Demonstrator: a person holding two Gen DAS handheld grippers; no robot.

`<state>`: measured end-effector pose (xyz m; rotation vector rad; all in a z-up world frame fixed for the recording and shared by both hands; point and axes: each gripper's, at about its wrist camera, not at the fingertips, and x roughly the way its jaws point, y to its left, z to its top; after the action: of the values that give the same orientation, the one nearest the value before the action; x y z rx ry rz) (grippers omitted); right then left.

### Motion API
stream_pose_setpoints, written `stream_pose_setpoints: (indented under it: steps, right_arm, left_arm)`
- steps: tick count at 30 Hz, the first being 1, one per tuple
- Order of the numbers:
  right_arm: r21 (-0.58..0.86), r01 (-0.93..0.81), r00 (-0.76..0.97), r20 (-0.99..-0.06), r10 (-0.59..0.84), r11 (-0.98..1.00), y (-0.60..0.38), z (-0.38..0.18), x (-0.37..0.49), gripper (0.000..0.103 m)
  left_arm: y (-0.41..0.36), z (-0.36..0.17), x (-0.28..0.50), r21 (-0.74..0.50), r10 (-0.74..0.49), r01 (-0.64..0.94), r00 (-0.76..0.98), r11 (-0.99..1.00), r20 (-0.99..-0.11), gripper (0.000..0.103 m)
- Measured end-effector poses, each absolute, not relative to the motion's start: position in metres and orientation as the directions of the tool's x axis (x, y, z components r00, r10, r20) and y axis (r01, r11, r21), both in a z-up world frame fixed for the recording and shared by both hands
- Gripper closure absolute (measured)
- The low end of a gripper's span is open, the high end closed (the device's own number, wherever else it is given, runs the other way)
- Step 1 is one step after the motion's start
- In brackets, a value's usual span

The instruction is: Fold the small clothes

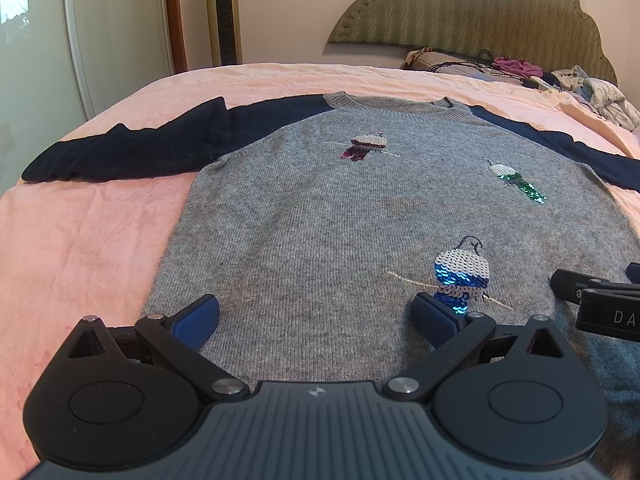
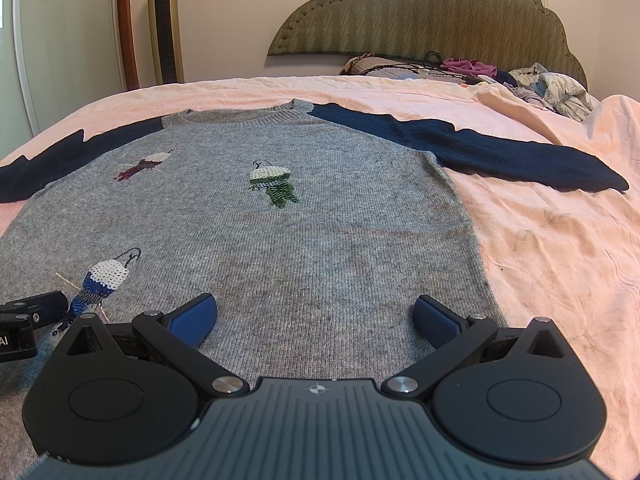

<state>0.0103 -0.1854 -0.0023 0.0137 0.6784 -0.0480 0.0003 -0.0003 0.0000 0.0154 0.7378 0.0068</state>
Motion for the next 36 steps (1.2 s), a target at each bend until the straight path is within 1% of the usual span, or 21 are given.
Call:
stream_pose_setpoints:
  steps: [26,36]
  right_arm:
    - [-0.003,0.049,0.778,-0.628,-0.040,0.999,-0.1859,-0.0020,0.0100,0.000]
    - [-0.011,0.052,0.777,-0.628,-0.048,0.999,-0.1853,-0.0030,0.0090,0.000]
  left_arm:
    - [-0.0009,-0.0001,0.0016,0.020,0.019,-0.007,0.733,1.000,-0.680,0.000]
    - [-0.0023,-0.0001,-0.0019,0.027,0.027,-0.012,0.741,1.000,-0.670,0.000]
